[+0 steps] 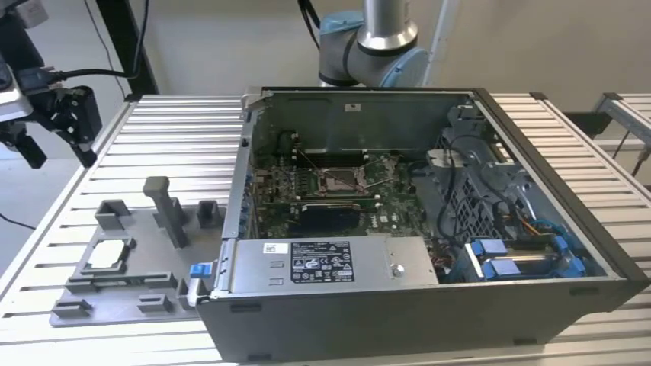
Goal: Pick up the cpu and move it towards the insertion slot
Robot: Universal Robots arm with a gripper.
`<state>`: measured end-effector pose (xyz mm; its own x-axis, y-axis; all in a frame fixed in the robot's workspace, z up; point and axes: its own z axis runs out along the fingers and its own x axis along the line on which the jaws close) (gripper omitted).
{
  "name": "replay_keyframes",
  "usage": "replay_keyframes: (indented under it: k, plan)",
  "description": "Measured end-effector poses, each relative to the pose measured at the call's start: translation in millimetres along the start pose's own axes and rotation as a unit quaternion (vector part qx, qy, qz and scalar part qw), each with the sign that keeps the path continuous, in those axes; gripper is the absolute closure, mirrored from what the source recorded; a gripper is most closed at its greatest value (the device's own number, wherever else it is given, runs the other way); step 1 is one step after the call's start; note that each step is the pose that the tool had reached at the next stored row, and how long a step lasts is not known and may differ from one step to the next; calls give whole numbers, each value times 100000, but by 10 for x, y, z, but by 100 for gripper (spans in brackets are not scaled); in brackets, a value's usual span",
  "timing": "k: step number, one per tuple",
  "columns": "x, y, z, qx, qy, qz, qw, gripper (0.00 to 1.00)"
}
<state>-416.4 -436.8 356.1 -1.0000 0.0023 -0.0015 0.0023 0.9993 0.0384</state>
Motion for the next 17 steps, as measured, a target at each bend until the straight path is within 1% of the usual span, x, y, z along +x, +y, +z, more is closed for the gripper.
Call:
replay_keyframes:
  k: [7,12,17]
  plan:
    - [0,-2,40,3,-13,-3,100000,0]
    - [0,-3,94,14,-82,-2,100000,0]
    - [0,-4,155,73,-90,-5,100000,0]
